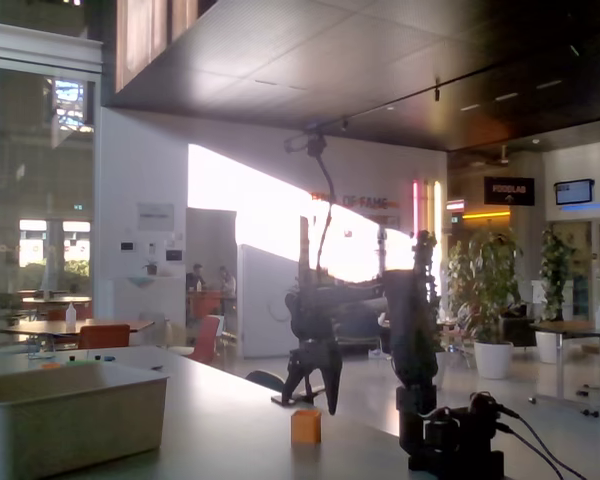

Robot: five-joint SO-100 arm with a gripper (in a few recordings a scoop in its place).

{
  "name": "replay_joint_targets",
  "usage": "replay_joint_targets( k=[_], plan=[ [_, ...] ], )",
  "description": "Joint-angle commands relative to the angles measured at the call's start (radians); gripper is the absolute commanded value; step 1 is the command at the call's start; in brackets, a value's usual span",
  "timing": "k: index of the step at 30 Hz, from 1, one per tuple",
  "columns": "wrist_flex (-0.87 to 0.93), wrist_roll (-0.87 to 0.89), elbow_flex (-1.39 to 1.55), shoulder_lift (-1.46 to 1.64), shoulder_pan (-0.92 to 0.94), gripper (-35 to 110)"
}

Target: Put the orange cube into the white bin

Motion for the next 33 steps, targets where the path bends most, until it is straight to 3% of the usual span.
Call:
replay_joint_targets(
  k=[1, 9, 18, 33],
  plan=[
    [-0.006, -0.049, -0.037, 0.005, 0.005, 69],
    [-0.061, -0.347, -0.025, 0.009, 0.037, 69],
    [-0.144, -0.489, -0.006, -0.018, 0.061, 69],
    [-0.184, -0.508, 0.025, -0.091, 0.081, 69]
  ],
)
